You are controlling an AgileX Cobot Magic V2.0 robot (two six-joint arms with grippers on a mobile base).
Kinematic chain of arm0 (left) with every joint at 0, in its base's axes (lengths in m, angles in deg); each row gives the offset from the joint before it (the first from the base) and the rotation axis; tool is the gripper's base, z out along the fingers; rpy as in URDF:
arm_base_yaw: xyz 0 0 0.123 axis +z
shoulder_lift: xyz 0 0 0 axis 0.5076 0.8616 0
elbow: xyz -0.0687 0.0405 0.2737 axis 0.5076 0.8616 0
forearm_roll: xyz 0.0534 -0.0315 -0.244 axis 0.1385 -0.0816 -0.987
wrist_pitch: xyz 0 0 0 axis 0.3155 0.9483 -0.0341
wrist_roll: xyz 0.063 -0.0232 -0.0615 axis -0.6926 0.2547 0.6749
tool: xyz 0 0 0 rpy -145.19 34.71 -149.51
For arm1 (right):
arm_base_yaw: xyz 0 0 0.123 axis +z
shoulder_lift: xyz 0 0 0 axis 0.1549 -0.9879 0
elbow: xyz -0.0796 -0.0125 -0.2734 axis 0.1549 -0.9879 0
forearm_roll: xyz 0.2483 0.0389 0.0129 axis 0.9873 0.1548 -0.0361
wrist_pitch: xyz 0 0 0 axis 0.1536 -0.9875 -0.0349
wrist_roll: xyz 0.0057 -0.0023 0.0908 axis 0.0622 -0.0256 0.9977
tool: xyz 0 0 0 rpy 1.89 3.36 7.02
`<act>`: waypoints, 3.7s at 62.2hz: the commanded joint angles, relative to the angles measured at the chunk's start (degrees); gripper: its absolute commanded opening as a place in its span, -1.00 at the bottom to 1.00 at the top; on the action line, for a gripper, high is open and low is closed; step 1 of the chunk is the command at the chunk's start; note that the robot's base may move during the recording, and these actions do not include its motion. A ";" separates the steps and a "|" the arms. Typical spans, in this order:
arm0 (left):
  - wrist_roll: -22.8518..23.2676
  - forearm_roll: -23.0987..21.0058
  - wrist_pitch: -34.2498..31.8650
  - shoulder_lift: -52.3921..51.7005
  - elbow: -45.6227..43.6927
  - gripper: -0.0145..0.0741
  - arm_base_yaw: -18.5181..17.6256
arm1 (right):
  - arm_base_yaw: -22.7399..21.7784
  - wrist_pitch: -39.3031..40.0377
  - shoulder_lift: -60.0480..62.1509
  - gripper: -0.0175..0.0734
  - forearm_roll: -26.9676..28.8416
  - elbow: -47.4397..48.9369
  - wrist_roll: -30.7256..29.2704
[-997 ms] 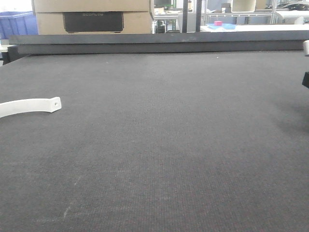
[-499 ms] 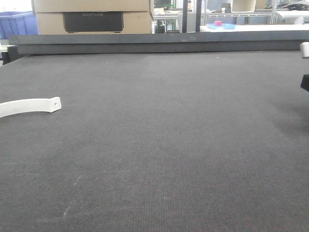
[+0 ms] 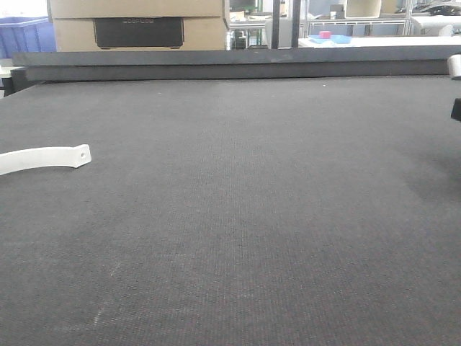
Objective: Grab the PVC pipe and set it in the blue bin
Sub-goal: 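Close both grippers on the white pipe at two points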
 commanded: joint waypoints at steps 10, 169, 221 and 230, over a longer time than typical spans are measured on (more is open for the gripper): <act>4.67 2.42 4.46 2.90 -3.76 -0.92 0.70 | 0.47 -1.66 6.68 -0.98 0.51 0.73 -0.56; 2.89 11.47 1.84 27.15 -12.70 -0.92 3.65 | 0.47 -0.23 8.94 -0.99 2.36 0.39 -0.67; -1.32 3.65 0.16 -0.40 -10.61 -0.92 3.43 | 3.34 4.94 16.94 -0.99 3.64 0.60 -1.40; -2.56 -0.25 -5.19 -7.52 -6.32 -0.92 3.43 | 3.34 9.58 23.28 -0.99 3.64 -0.24 -3.31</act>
